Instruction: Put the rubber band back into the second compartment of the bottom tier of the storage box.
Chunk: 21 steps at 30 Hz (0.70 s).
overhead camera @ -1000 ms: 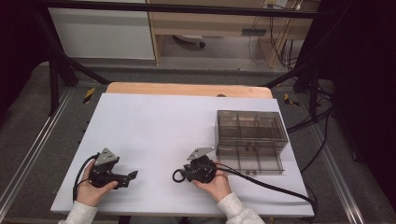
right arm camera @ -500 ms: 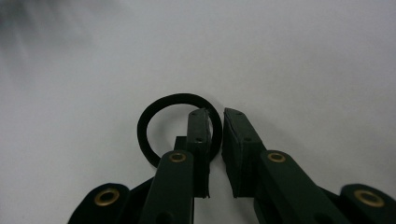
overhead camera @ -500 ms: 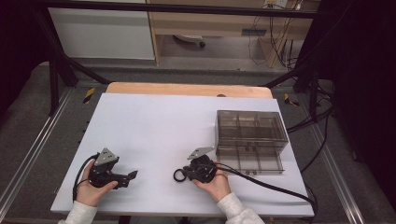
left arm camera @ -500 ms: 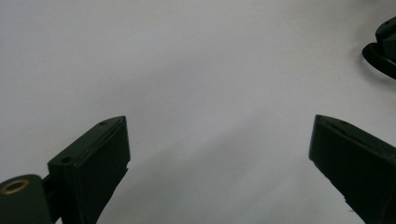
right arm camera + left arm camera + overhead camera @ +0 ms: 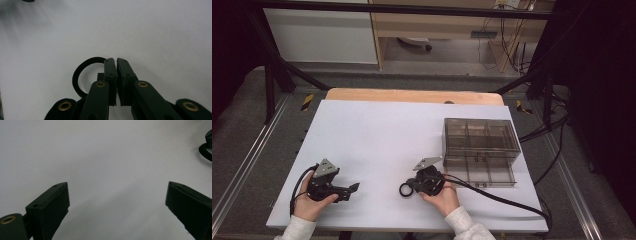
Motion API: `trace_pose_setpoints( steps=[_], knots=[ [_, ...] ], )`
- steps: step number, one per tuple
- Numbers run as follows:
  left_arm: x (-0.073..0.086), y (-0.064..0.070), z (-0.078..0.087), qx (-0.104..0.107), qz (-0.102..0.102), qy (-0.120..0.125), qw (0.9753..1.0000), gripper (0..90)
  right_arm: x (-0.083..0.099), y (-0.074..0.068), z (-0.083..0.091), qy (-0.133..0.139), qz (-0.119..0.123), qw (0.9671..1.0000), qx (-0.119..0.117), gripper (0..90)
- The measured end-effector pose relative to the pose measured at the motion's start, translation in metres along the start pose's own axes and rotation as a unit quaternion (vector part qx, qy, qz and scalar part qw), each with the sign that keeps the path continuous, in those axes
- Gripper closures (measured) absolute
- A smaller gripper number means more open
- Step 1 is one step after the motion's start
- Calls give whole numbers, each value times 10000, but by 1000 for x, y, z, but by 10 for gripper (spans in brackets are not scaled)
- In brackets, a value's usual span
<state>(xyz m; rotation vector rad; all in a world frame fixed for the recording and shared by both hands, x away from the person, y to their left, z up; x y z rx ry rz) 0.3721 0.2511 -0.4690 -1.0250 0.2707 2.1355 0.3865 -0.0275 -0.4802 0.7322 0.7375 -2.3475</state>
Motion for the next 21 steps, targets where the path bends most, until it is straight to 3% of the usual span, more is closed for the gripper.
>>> trace_pose_setpoints(
  steps=[21],
  knots=[
    [0, 0, 0, 7, -6, 1, 10000, 54, -8, 0, 17, 153, 130, 9998, 46, 873]
  ],
)
Point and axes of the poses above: each handheld gripper's, and its own axes: z roughly backward along the jaws, x roughly out of its underside, y roughly to its right, the point moved 5 cm from there along -z, roughly forward along the jaws, and after that the axes turned 13 degrees about -z, right-handed, at the moved point
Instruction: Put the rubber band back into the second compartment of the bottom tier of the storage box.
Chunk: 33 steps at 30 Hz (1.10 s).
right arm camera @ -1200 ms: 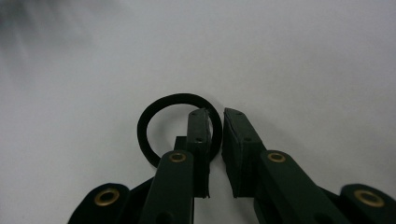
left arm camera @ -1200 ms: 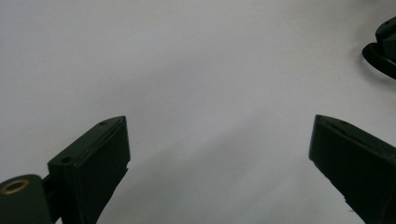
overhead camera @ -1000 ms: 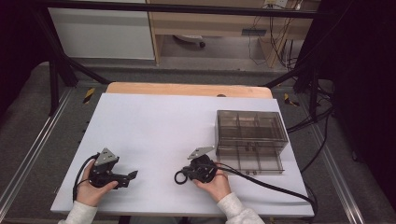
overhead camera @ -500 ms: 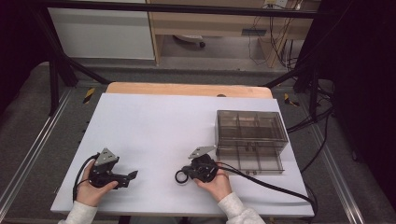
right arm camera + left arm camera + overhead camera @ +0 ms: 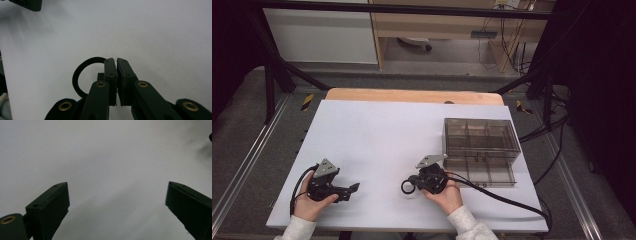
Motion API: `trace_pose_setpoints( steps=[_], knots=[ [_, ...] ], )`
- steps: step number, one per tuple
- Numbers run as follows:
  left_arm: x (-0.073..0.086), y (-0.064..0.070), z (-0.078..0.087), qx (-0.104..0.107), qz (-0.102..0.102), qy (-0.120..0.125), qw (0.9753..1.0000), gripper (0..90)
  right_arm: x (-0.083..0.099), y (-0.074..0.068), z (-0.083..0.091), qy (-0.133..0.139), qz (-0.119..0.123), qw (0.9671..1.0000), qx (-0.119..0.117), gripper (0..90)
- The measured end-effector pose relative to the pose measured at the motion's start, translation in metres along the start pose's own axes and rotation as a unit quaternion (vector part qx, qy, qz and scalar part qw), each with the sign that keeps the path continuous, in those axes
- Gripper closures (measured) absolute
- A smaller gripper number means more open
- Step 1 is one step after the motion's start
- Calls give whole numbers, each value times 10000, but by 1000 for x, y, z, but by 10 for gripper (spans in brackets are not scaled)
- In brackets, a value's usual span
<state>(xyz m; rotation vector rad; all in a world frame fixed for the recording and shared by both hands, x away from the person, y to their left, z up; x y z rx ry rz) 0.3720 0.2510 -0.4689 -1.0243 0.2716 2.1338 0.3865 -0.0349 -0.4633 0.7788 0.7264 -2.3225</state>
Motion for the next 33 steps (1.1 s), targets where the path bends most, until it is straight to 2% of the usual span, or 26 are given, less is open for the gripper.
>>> trace_pose_setpoints(
  steps=[20, 26, 33],
  knots=[
    [0, 1, 0, 9, -2, -3, 10000, 54, -2, 10, 18, 88, -46, 9999, 111, 875],
    [0, 0, 0, 8, -4, 4, 10000, 54, -2, 9, 22, 110, 4, 9999, 114, 875],
    [0, 1, 0, 21, -4, 0, 10000, 54, 0, 16, 28, 155, -89, 9998, 129, 876]
  ],
)
Point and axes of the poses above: each handheld gripper's, and its own axes: z roughly backward along the jaws, x roughly out of its underside, y roughly to its right, the point moved 5 cm from there along -z, roughly forward along the jaws, and after that the axes turned 13 degrees about -z, right-handed, at the moved point
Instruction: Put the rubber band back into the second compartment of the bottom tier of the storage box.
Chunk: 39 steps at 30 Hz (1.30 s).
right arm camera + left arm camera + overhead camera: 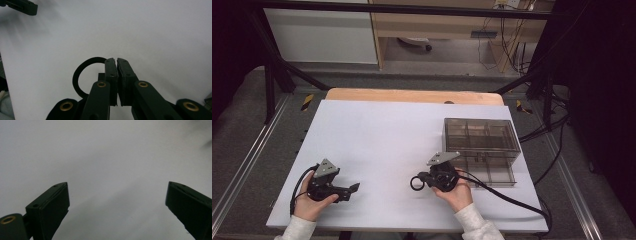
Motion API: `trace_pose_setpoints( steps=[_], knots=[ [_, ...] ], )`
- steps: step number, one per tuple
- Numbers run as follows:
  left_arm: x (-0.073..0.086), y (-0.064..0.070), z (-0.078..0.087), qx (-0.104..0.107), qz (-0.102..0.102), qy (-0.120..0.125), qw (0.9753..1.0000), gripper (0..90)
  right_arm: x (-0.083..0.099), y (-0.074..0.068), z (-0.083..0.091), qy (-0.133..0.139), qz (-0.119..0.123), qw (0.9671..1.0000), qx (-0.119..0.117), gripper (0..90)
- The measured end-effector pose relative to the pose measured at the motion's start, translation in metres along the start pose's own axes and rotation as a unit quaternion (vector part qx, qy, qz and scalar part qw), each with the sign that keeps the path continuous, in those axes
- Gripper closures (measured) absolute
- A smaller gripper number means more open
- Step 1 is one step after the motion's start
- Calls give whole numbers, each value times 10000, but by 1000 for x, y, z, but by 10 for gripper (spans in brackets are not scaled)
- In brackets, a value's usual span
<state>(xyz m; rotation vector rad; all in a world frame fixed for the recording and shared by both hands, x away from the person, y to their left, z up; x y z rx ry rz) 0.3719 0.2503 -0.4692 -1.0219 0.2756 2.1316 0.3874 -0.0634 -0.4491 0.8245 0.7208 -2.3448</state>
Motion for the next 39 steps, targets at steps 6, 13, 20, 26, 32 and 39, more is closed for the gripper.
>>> trace_pose_setpoints(
  steps=[6, 13, 20, 26, 32, 39],
  knots=[
    [0, 0, 0, 6, 4, -1, 10000, 54, 0, 4, 6, 45, -44, 10000, 23, 877],
    [0, 0, 0, 11, 7, 6, 10000, 54, 2, 9, 13, 94, -79, 9999, 41, 877],
    [0, 0, 0, 13, 5, 7, 10000, 54, 4, 15, 20, 115, -128, 9998, 78, 877],
    [0, 1, 0, 13, 2, 5, 10000, 53, 6, 22, 27, 163, -202, 9996, 140, 877],
    [0, 1, 0, 14, 5, 8, 10000, 54, 8, 29, 34, 206, -272, 9992, 203, 877],
    [0, 1, 0, 15, 2, 6, 10000, 54, 9, 37, 43, 276, -335, 9986, 288, 876]
  ],
)
Point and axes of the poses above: each handheld gripper's, and its own axes: z roughly backward along the jaws, x roughly out of its underside, y roughly to its right, the point moved 5 cm from there along -z, roughly forward along the jaws, and after that the axes turned 13 degrees about -z, right-handed, at the moved point
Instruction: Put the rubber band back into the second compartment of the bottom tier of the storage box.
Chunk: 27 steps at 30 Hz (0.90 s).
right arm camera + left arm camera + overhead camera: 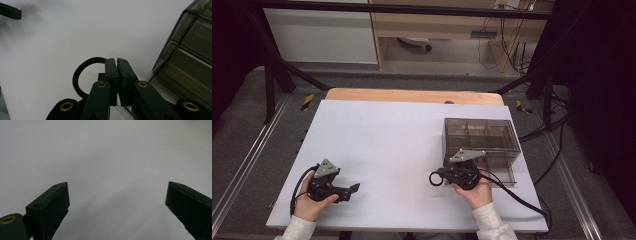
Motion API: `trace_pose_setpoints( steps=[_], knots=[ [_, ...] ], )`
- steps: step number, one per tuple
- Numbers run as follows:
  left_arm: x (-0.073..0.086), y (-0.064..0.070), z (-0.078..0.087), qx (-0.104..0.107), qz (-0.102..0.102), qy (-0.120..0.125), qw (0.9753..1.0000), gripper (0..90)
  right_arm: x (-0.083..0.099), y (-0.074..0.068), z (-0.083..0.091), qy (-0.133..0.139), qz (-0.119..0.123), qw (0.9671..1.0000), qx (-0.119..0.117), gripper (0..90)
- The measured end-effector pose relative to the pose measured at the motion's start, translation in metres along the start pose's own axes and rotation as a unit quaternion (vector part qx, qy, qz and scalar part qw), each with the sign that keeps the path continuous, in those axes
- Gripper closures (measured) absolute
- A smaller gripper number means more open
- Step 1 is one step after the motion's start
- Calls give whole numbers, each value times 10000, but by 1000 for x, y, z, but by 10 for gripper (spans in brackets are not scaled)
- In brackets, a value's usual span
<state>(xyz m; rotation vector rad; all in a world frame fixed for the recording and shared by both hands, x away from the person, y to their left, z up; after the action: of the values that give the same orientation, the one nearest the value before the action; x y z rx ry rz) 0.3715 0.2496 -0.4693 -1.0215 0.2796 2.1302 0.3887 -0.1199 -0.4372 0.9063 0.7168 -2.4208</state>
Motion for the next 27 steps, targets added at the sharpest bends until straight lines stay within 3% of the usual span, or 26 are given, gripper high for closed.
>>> trace_pose_setpoints(
  steps=[27],
  knots=[
    [0, 0, 0, 4, -5, 10, 10000, 53, 2, 33, 26, 185, -265, 9990, 313, 877]
  ],
)
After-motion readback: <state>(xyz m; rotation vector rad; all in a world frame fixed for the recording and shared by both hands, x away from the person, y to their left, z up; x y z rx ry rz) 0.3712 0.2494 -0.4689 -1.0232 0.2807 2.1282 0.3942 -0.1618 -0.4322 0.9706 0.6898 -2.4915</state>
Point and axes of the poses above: each handheld gripper's, and its own axes: z roughly backward along the jaws, x roughly out of its underside, y roughly to its right, the point moved 5 cm from there along -z, roughly forward along the jaws, and after that the axes turned 13 degrees about -z, right-handed, at the moved point
